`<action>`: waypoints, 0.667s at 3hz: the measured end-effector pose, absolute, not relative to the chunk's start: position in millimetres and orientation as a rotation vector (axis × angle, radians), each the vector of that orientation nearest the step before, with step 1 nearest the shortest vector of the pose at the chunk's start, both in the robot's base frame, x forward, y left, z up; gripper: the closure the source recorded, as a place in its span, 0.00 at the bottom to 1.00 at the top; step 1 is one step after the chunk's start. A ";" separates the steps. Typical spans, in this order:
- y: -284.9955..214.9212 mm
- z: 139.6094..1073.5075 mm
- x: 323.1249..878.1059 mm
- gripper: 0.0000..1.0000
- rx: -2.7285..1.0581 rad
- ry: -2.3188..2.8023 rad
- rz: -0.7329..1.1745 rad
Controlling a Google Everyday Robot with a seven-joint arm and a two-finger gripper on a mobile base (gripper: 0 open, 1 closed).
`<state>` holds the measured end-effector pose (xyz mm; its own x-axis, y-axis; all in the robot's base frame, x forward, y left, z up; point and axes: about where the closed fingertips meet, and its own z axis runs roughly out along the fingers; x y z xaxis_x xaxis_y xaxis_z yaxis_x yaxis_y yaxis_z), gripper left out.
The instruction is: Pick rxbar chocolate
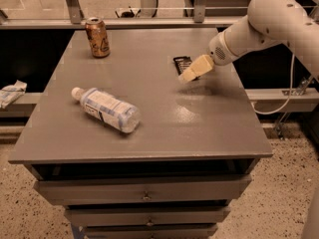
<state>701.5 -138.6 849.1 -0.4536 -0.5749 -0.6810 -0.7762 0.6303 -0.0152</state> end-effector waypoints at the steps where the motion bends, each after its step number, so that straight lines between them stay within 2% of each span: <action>1: -140.2 846.2 707.1 0.20 -1.025 2.196 0.407; 2: -141.4 842.2 708.1 0.51 -1.015 2.205 0.415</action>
Offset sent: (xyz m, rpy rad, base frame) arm 0.0083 -0.0094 -0.0048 0.0254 0.0158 -0.0396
